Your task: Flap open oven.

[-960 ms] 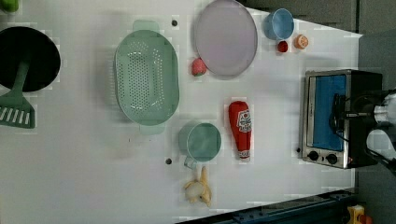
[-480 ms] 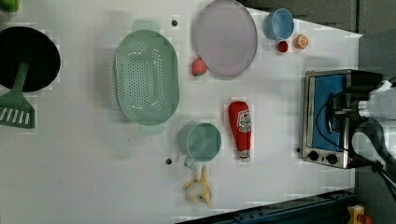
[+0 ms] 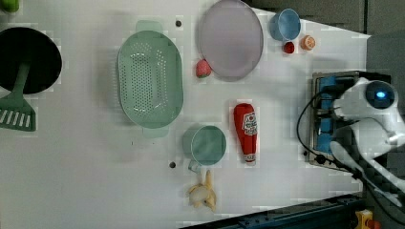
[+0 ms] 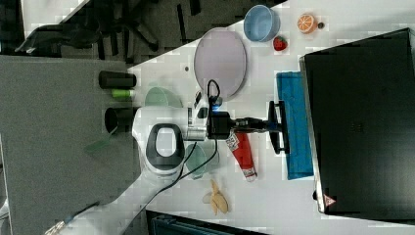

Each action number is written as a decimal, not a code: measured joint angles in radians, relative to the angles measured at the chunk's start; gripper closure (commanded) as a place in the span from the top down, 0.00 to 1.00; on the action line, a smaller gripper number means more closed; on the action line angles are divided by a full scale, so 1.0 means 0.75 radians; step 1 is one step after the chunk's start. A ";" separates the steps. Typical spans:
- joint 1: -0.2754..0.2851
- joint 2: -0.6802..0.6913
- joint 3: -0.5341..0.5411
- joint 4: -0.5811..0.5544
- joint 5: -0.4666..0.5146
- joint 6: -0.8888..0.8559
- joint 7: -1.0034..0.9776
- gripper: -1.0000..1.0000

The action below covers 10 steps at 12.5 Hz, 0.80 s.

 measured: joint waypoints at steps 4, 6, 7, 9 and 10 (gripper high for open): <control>0.093 0.144 0.038 0.010 -0.087 -0.010 0.182 0.18; 0.120 0.225 0.059 0.018 -0.096 -0.012 0.246 0.18; 0.135 0.267 0.065 0.021 -0.097 -0.009 0.294 0.18; 0.156 0.352 0.065 0.034 -0.097 0.003 0.400 0.18; 0.167 0.391 0.062 0.047 -0.099 0.002 0.439 0.18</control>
